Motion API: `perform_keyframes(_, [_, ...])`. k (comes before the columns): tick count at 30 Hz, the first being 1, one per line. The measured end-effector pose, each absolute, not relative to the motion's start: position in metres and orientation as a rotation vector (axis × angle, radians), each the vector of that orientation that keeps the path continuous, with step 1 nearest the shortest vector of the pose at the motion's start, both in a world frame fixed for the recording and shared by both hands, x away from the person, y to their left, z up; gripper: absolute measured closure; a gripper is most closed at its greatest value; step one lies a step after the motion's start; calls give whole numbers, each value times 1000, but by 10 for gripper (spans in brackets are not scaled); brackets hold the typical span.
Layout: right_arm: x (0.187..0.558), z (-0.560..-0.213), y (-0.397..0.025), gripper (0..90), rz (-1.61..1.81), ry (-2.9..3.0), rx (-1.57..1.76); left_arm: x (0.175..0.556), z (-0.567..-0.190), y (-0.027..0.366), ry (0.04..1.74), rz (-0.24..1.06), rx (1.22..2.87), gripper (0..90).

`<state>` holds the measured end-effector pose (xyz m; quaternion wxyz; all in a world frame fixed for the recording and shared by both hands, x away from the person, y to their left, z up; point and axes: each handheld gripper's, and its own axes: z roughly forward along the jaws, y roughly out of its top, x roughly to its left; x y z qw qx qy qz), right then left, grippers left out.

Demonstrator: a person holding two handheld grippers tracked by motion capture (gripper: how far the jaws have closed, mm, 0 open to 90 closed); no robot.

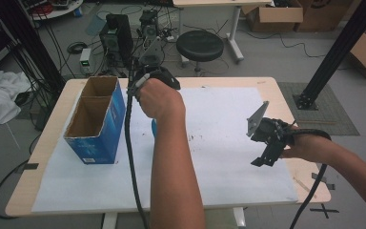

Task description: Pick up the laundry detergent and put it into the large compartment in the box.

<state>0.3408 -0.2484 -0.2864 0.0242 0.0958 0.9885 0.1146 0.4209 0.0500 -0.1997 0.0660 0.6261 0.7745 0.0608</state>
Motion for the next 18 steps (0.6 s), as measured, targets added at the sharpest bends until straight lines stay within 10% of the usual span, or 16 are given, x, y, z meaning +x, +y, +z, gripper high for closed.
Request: perform_keyframes(18, [340,-286,-246,169,371,3063,278,411,-221,44,2378,165,1870,205])
